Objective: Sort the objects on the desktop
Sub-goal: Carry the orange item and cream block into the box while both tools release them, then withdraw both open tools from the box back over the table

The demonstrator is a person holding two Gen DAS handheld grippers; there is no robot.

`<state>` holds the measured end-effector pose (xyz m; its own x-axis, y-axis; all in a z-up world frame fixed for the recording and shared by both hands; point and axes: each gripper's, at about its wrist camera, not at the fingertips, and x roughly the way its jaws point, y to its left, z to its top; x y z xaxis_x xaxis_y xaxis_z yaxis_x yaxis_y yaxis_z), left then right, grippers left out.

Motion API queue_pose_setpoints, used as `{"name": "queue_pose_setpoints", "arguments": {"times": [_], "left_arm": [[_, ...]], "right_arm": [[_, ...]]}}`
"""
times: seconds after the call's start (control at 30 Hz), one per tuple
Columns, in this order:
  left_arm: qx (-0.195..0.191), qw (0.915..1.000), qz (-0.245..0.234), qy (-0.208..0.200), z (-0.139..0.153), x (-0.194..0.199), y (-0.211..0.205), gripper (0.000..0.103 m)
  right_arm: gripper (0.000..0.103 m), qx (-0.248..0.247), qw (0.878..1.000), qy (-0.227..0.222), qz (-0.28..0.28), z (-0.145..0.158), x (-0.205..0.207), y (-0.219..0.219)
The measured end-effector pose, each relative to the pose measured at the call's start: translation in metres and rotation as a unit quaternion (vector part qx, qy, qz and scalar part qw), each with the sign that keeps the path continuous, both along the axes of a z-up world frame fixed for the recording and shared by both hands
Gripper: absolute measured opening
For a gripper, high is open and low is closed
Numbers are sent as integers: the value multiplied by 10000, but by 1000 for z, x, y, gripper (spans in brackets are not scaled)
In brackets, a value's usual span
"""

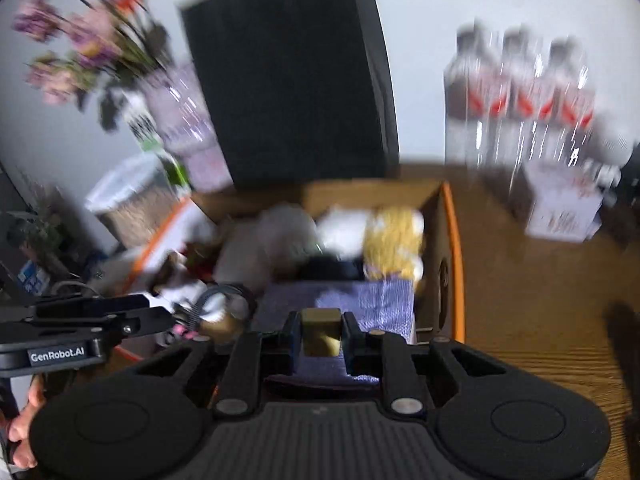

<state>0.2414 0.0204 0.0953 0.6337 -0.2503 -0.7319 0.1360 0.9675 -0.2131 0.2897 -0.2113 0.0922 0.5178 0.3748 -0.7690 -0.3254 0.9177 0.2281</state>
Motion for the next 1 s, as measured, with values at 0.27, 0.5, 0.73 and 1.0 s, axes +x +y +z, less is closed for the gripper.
{"name": "queue_pose_setpoints", "arguments": {"times": [0.27, 0.5, 0.73, 1.0], "left_arm": [[292, 9936, 106, 1085, -28, 61, -13, 60], [824, 9962, 247, -99, 4, 32, -25, 100], [900, 9894, 400, -1069, 17, -34, -38, 103], [935, 9841, 301, -1480, 2, -129, -37, 103]], "right_arm": [[59, -133, 9990, 316, -280, -13, 33, 18], [70, -296, 9943, -836, -597, 12, 3, 11], [80, -596, 9803, -1796, -557, 11, -65, 10], [86, -607, 9700, -2290, -539, -7, -167, 13]]}}
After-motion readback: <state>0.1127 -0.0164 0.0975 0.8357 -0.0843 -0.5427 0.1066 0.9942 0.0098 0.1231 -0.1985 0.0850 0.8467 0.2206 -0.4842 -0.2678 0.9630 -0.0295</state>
